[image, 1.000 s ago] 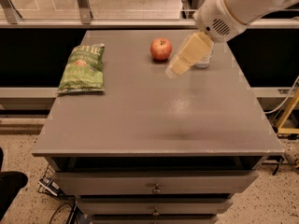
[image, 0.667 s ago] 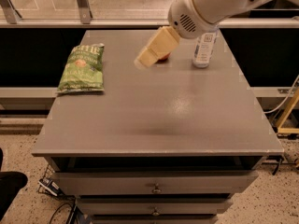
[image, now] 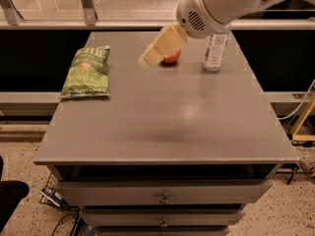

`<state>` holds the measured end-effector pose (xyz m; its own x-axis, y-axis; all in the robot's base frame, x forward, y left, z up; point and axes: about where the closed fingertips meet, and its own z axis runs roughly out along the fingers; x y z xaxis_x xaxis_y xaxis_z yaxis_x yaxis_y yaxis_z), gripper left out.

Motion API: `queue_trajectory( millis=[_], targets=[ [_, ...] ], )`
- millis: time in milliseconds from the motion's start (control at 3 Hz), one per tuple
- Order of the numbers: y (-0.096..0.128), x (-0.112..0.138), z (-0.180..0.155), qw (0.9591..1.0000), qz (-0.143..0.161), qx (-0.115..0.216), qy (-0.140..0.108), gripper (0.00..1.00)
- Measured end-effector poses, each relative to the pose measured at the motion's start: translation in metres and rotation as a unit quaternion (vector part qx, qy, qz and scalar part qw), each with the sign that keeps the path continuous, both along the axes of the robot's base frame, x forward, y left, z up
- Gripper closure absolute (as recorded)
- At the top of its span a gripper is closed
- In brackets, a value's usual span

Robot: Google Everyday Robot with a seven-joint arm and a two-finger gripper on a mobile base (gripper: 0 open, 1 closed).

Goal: Pick green jalapeno chip bag

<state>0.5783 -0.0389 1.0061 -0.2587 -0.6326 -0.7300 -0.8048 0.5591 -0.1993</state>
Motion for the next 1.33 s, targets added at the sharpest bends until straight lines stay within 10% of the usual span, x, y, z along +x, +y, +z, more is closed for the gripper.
queue_trajectory(
  millis=[1333],
  targets=[
    [0.159,0.039,-0.094,0.9992,0.026,0.011,0.030,0.00]
  ],
)
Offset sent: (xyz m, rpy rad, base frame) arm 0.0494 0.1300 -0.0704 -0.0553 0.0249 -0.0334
